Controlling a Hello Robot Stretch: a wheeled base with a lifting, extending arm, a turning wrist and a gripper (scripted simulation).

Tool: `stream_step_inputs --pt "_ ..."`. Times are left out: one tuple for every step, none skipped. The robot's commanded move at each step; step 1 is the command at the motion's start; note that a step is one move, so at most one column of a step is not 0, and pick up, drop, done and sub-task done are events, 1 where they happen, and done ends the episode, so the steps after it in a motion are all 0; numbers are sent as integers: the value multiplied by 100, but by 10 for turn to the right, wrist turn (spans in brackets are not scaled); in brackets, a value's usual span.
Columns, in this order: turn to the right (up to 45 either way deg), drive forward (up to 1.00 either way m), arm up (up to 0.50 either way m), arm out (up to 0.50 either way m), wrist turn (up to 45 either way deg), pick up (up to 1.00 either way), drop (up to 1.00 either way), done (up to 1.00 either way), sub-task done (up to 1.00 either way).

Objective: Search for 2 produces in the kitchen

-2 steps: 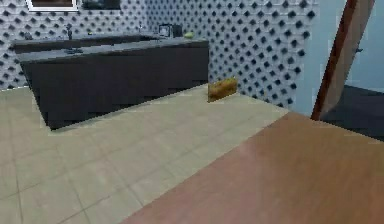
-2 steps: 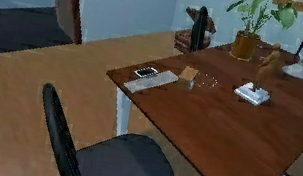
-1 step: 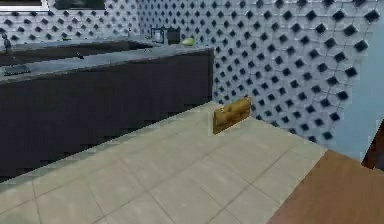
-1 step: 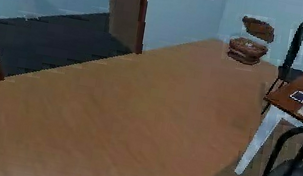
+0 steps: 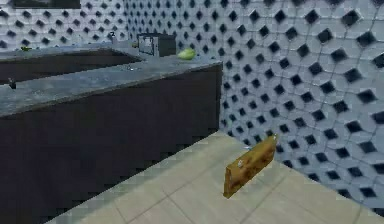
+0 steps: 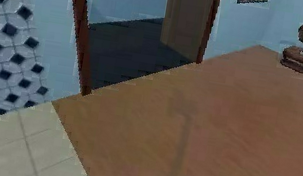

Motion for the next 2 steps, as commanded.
stream_step_inputs --pt "0 100 0 0 0 0 0 0 0" --pt "-30 0 0 0 0 0 0 0 0"
